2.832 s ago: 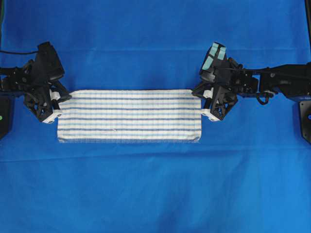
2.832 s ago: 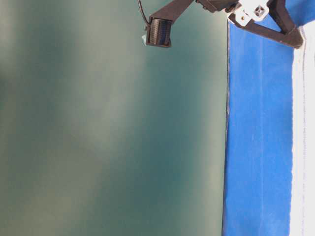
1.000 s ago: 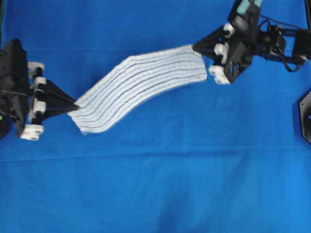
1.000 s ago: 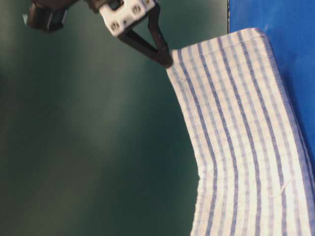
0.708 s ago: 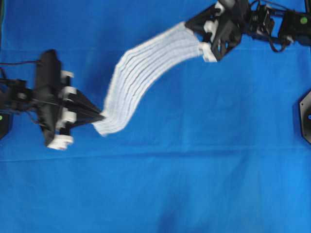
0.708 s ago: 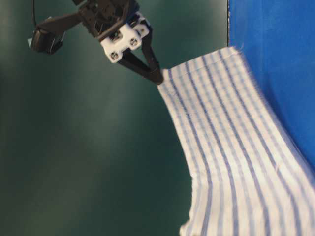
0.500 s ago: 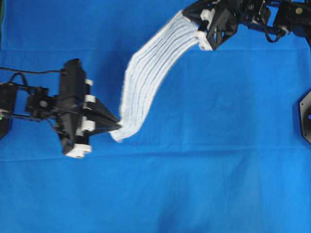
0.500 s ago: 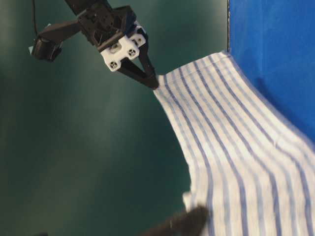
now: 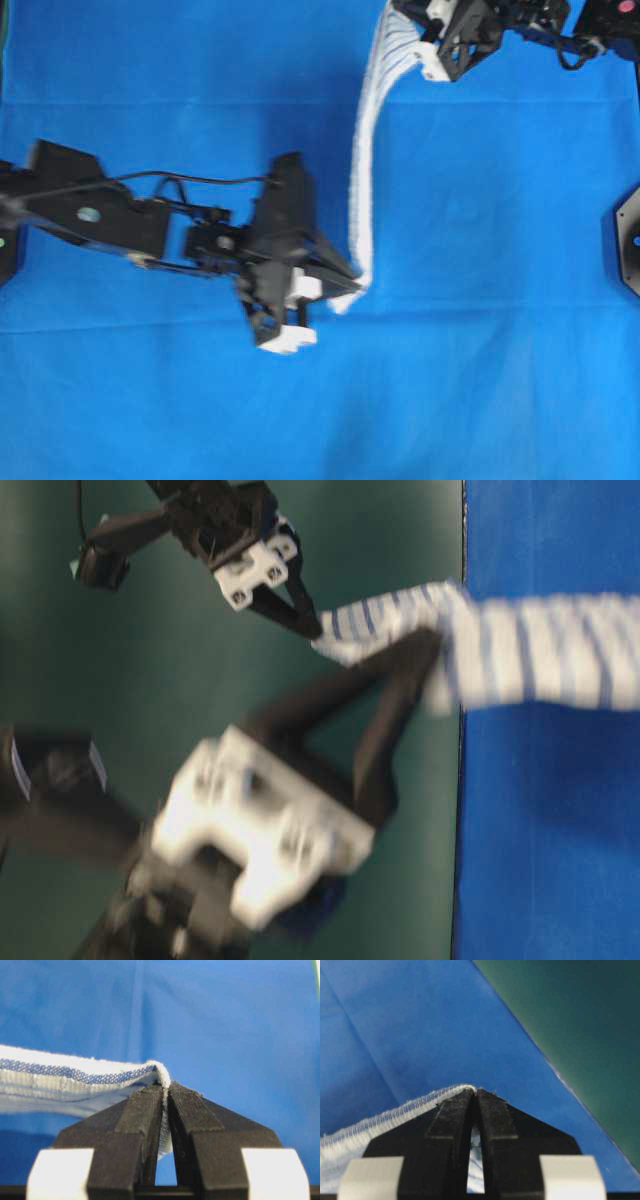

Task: Fold the blue towel.
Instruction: 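Lift and rotate the strip, left gripper swinging toward the near side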

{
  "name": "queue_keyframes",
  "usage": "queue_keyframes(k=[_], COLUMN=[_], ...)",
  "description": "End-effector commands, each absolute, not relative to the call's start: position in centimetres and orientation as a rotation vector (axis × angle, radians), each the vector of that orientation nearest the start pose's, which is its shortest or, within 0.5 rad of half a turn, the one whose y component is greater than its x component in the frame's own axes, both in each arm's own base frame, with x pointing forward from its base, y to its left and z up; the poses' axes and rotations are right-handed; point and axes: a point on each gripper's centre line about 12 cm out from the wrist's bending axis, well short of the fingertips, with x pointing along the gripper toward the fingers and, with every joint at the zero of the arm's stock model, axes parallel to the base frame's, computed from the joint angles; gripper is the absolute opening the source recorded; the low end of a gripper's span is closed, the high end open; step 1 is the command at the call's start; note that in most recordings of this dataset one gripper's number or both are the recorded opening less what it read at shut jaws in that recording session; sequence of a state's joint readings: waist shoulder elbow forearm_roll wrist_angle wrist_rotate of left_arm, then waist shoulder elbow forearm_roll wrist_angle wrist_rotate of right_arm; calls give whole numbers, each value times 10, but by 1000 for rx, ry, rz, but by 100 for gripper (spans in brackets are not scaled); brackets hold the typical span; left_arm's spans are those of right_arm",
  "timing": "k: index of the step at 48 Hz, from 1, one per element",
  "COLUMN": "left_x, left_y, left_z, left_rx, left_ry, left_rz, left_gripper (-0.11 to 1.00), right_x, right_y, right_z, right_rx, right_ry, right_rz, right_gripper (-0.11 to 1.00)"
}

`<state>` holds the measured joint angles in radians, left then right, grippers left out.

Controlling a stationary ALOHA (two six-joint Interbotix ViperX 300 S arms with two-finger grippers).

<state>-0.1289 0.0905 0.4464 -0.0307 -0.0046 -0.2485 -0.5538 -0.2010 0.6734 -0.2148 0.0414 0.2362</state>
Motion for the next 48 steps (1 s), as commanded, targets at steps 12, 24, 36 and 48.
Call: queue_keyframes(k=[12,24,36,48], left_x=[487,482,445,404], left_y=[-69,-68,-62,-59], left_z=[220,211,191,168], left_rx=[-247,-261,-313,-387], left_ry=[419,390,392,432], left_rz=[-79,-78,-61,-43], left_gripper=[4,4,4,4], right_x=[308,325,358,386], right_y=[-202,-213,-219,-224], right_z=[253,242,225,217], right_rx=[137,148,150,143], right_ry=[463,503,539,545], right_rz=[-577,-578,-546,-523], right_gripper=[5,5,5,5])
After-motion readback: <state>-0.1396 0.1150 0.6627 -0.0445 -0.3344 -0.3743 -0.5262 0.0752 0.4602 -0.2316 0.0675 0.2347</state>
